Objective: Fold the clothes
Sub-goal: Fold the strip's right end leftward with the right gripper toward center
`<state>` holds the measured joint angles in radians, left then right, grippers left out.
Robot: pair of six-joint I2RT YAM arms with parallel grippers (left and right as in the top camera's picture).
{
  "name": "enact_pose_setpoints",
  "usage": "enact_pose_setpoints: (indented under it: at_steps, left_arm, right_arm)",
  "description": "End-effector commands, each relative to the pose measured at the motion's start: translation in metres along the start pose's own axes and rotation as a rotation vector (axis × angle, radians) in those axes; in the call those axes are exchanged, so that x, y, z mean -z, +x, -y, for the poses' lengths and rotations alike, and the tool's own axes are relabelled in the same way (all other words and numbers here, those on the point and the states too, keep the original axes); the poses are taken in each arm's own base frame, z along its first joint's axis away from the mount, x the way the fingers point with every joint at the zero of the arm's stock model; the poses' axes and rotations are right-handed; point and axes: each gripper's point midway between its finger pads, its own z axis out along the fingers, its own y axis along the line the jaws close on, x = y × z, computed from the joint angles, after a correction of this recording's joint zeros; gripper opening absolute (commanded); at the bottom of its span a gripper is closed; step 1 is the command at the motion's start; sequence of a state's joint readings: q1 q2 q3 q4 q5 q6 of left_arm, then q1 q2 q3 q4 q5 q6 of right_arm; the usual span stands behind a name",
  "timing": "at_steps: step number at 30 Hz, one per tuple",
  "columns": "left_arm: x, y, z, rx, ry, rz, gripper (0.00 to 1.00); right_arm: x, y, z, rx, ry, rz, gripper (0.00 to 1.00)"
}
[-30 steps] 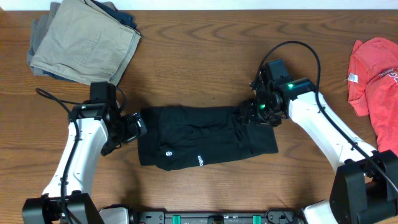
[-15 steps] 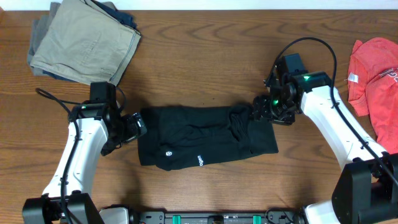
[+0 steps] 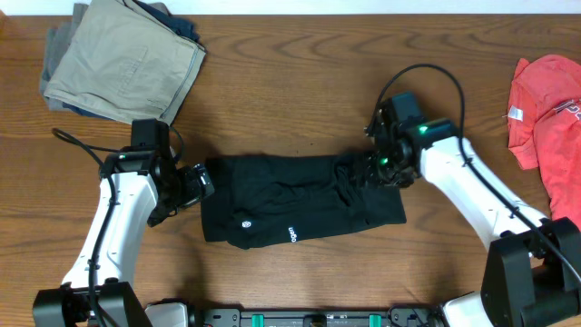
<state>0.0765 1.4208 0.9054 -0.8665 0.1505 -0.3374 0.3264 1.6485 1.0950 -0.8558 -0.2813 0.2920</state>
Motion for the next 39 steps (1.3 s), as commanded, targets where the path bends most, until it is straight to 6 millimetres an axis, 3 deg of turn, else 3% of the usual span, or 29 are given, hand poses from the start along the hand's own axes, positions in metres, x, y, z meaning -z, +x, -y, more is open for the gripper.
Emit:
enact_pose_setpoints:
  at_steps: [1, 12, 20, 22, 32, 35, 39]
  left_arm:
    - [-0.004, 0.003, -0.002, 0.002, -0.009, -0.017, 0.98]
    - [-0.004, 0.003, -0.002, 0.002, -0.009, -0.017, 0.98]
    - [-0.004, 0.003, -0.002, 0.002, -0.009, -0.018, 0.98]
    - [-0.004, 0.003, -0.002, 0.002, -0.009, -0.018, 0.98]
    - [-0.004, 0.004, -0.002, 0.002, -0.009, -0.018, 0.98]
    - [-0.004, 0.003, -0.002, 0.002, -0.009, -0.018, 0.98]
    - [-0.004, 0.003, -0.002, 0.001, -0.009, -0.017, 0.98]
  right_arm:
    - [-0.013, 0.009, -0.001, 0.003, 0.001, -0.019, 0.64]
    - [-0.021, 0.014, -0.014, 0.027, -0.042, -0.020, 0.53]
    - [-0.023, 0.013, -0.031, 0.052, -0.088, -0.012, 0.16]
    - [-0.023, 0.013, -0.037, 0.047, -0.111, -0.010, 0.01]
    - [-0.017, 0.001, -0.060, 0.063, -0.210, 0.027, 0.02]
    - [-0.008, -0.003, -0.055, 0.087, -0.195, 0.031, 0.18]
    - [0.002, -0.011, -0.037, 0.064, -0.144, 0.041, 0.54]
